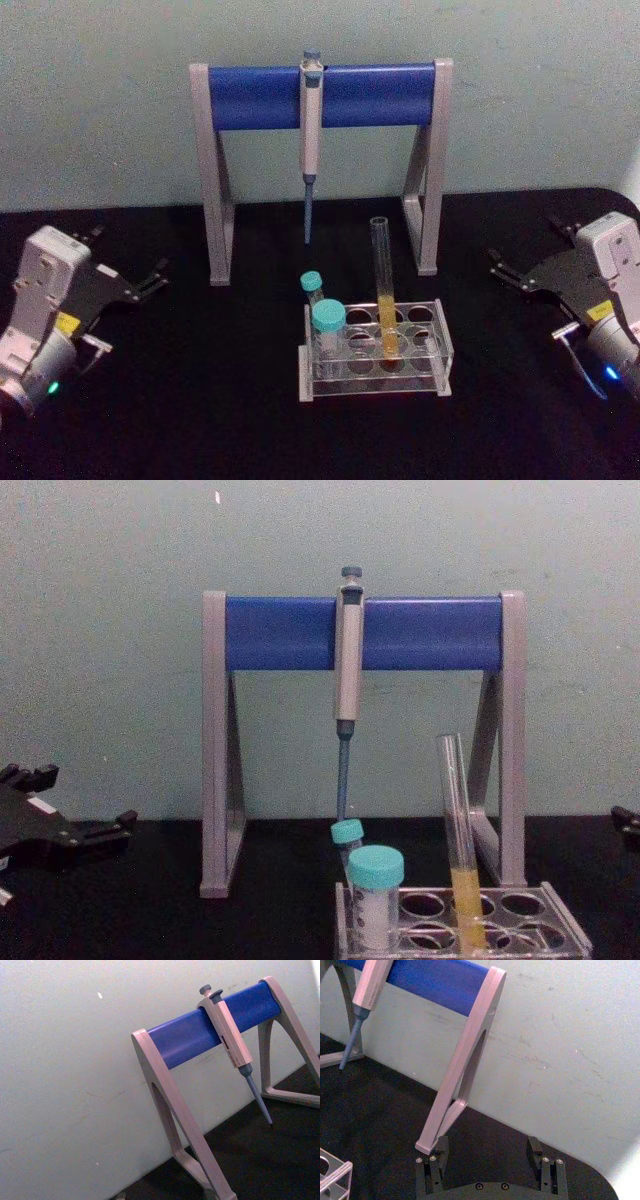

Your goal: Pick up the test tube from the test tube rack, shake it, then place it back into the test tube rack.

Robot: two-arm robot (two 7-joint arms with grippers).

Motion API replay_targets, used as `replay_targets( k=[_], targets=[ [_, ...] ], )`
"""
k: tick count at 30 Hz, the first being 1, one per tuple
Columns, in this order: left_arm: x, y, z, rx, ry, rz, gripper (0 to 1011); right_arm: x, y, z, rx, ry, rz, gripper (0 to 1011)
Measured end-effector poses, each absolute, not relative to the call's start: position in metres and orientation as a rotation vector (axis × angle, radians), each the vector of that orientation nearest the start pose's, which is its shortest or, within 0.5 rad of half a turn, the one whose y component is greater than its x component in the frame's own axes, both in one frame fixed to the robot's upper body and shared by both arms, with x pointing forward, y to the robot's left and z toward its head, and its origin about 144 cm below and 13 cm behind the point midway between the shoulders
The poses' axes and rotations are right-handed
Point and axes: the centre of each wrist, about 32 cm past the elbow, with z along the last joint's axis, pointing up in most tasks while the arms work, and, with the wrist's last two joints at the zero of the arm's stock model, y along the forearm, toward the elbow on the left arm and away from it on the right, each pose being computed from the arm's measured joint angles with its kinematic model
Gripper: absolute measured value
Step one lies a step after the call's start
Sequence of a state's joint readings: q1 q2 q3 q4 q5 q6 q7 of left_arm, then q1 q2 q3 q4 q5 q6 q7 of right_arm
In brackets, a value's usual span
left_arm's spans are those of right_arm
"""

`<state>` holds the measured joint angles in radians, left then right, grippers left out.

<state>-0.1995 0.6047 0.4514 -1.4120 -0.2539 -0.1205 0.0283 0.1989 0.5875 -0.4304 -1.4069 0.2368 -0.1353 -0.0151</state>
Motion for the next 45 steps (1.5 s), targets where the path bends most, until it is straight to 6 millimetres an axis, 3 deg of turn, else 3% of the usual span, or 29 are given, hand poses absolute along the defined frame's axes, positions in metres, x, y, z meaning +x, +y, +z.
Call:
replay_targets(
  k=[11, 22, 31, 45],
  targets=[
    [0.489, 0.310, 1.140, 0.305, -0.285, 1.248, 1001, 0.486, -0.310, 1.146, -0.180, -0.297, -1.202, 1000],
    [0.489, 0.310, 1.140, 0.304, -0.285, 1.248, 1001, 0.487, -0.302, 1.161, -0.021, -0.249, -1.037, 1000],
    [0.489, 0.310, 1.140, 0.304, -0.285, 1.248, 1001, 0.497, -0.286, 1.171, 0.034, -0.172, -0.869, 1000],
    [0.489, 0.310, 1.140, 0.304, -0.285, 1.248, 1001, 0.521, -0.264, 1.176, -0.036, -0.030, -0.728, 1000]
  ],
)
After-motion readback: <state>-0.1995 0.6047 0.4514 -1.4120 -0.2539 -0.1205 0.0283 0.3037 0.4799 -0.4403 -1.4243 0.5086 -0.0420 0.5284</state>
